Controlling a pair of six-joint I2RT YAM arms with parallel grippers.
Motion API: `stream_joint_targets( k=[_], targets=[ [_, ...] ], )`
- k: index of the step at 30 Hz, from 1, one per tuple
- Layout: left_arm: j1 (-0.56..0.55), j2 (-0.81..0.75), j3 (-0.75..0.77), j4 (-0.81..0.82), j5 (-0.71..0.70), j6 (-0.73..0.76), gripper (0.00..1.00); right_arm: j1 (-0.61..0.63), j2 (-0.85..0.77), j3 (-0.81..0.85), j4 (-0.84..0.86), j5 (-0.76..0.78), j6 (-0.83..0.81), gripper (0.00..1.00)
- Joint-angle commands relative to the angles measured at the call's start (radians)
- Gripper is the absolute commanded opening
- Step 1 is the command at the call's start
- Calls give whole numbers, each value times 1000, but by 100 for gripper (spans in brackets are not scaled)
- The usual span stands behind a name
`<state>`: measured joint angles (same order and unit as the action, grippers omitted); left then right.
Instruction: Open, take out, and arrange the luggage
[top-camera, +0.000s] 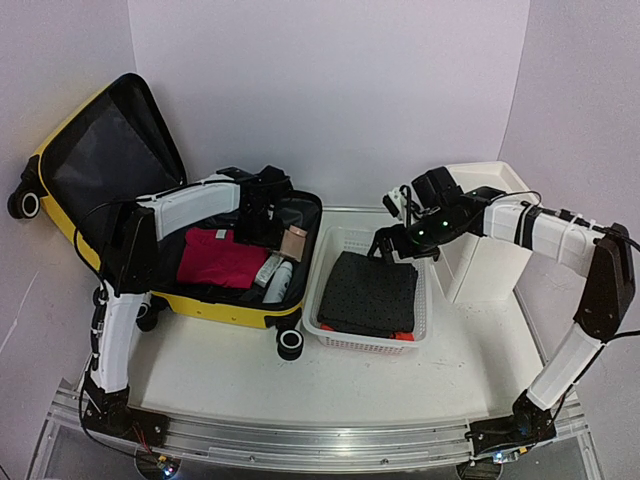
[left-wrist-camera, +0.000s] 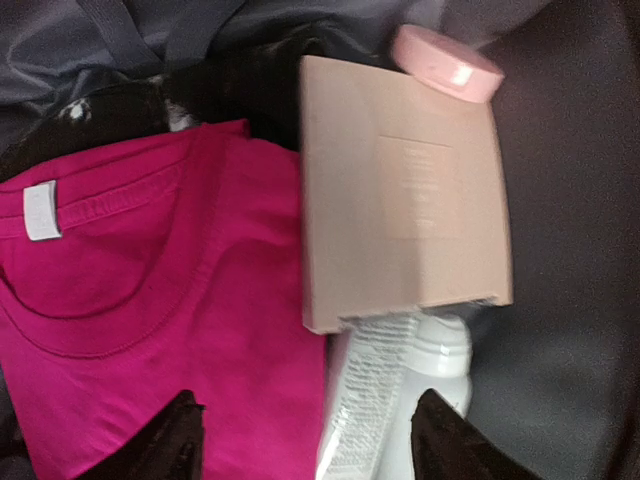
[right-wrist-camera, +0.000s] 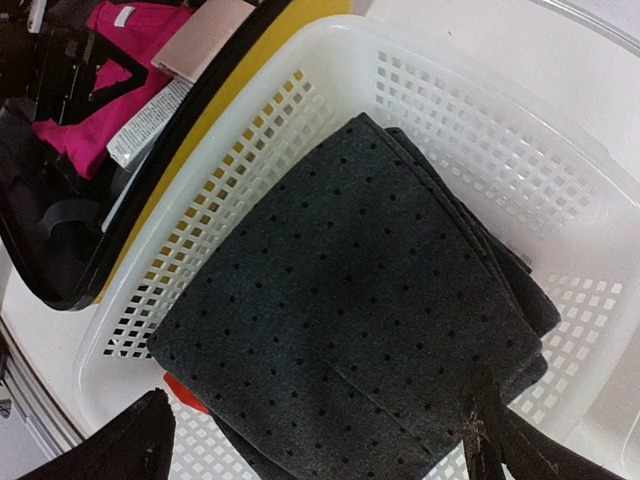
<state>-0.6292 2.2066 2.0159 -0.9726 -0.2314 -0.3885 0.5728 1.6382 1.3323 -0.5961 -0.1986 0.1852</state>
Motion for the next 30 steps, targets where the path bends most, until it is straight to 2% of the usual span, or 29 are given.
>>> stream_joint_targets(
  k=[1,3,6,10,14,19,23,27,30],
  targets=[
    [8,44,83,-63,-175,-10,66,-54,1,-3,-35,-41,34,98],
    [6,65,90,-67,-176,-9,61,-61,-11,1,-76,-45,45,98],
    [3,67,84,-101,-152,-15,60,-62,-31,21,-153,-37,44,98],
    [0,64,67,-136,-158,-6,68,-63,-72,63,-298,20,50,98],
    [0,128,163,-233,-178,15,74,-65,-115,108,-384,38,63,98],
    [0,219,286,-312,-227,43,74,-65,-131,144,-436,88,54,98],
    [2,232,293,-315,-229,49,73,-66,-128,173,-445,120,37,98],
    [2,258,308,-318,-213,44,79,-68,-107,205,-445,158,1,98],
    [1,269,331,-317,-203,26,80,-71,-101,215,-446,163,-21,98]
  ],
)
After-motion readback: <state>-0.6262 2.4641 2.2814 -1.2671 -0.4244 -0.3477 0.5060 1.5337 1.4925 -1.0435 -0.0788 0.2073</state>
